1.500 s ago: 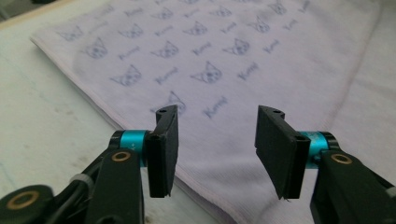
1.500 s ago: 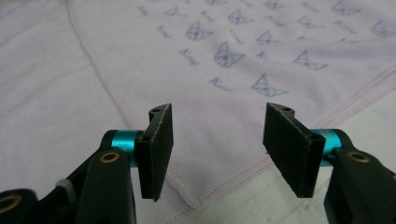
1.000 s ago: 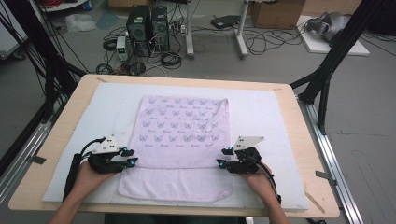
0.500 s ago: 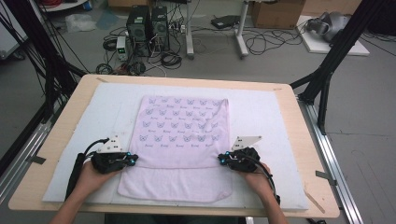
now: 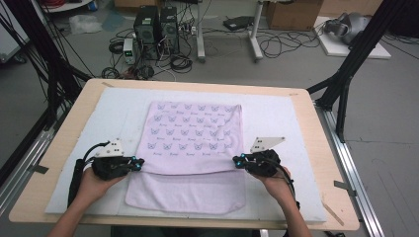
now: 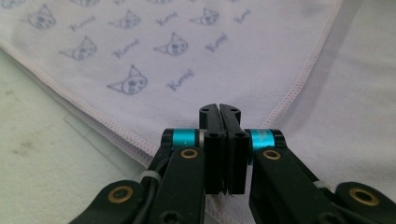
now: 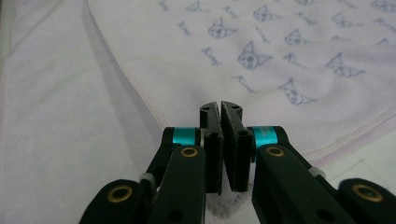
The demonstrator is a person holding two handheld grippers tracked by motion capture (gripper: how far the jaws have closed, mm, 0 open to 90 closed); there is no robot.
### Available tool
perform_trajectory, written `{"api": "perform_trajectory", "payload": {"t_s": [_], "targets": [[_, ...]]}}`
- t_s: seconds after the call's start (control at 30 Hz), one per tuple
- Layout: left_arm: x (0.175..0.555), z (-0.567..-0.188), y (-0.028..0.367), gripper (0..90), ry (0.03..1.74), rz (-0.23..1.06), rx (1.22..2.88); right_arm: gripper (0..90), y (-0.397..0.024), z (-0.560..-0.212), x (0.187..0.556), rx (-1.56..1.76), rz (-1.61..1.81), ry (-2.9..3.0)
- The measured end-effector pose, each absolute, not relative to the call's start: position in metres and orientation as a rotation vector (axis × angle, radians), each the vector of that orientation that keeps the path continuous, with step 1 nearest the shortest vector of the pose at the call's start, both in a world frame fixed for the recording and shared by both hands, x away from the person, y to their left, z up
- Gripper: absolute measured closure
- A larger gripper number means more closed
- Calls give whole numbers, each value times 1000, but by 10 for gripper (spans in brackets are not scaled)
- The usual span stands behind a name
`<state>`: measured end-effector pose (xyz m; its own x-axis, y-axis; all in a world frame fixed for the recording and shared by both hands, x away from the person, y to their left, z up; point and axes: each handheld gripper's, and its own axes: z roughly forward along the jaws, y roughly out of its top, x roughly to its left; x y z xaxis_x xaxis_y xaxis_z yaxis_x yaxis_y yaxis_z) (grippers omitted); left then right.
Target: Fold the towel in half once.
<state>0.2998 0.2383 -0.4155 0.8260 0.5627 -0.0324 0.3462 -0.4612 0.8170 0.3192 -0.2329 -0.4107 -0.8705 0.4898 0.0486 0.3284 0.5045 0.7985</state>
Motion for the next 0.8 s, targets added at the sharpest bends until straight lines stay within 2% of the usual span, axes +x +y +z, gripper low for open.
{"api": "perform_trajectory", "payload": {"t_s": [0.17,0.5,0.73,0.8], "targets": [[301,-397,244,877,657,322,2090,873,-236,-396,319,698,1316,2537],[278,-395,246,882,632,325,2112,873,-233,-389,306,657,1322,2544],[232,-377,250,883,524,345,2150,877,-239,-370,261,556,1375,2554],[220,-381,251,862,472,297,2180,874,-241,-372,244,494,1409,2569]]}}
